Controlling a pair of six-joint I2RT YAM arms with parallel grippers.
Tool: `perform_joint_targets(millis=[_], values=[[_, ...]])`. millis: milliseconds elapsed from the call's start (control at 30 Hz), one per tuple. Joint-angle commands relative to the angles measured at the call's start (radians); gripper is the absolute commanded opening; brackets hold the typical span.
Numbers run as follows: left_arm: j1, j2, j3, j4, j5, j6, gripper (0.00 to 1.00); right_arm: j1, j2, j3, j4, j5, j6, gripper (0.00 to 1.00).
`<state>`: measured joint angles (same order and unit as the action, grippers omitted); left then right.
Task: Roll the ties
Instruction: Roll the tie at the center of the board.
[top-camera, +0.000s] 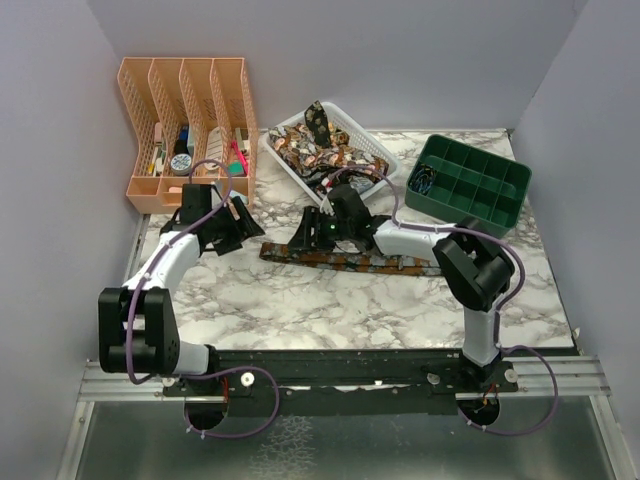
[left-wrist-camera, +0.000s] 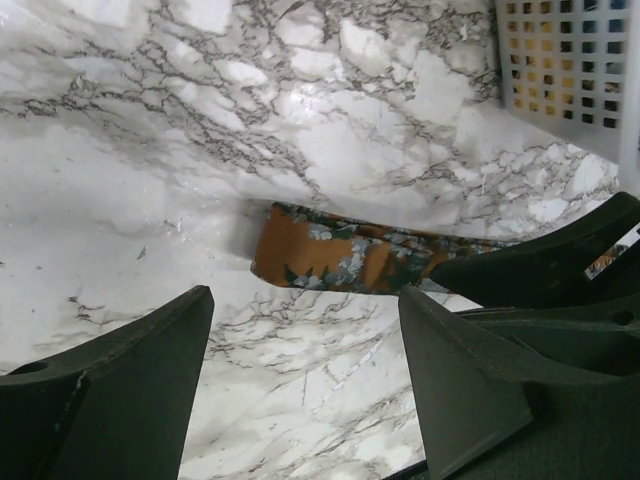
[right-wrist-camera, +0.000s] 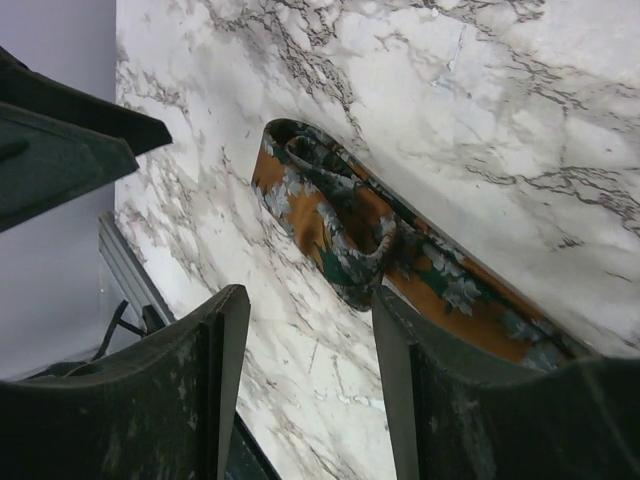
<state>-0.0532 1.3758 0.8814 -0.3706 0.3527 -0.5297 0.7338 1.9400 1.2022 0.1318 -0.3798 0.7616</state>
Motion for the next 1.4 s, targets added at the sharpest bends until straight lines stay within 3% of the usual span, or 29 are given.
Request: perform_joint_targets(millis=[0, 100, 267, 767, 1200, 1367], values=[[0.057, 0.044, -0.070, 0.101, 0.178, 0.023, 0.77, 0.007, 0.066, 0.050, 0.007, -0.055, 0.018, 0.56], [0.080, 0.080, -0.111, 0.203, 0.260, -0.002, 0.77, 0.008, 0.096, 0.065, 0.007, -0.076, 0.024, 0.50], [0.082, 0.118, -0.144, 0.293, 0.317, -0.024, 0.78, 0.009, 0.094, 0.047, -0.008, -0.048, 0.029, 0.49], [0.082, 0.171, -0.142, 0.288, 0.305, 0.007, 0.77, 0.009, 0.052, 0.073, -0.093, 0.010, -0.049, 0.56], [0.082, 0.209, -0.139, 0.283, 0.334, 0.025, 0.72, 0.033, 0.150, 0.118, -0.051, -0.023, -0.001, 0.41], [0.082, 0.218, -0.140, 0.288, 0.342, 0.030, 0.69, 0.034, 0.155, 0.129, -0.056, -0.009, 0.000, 0.25]])
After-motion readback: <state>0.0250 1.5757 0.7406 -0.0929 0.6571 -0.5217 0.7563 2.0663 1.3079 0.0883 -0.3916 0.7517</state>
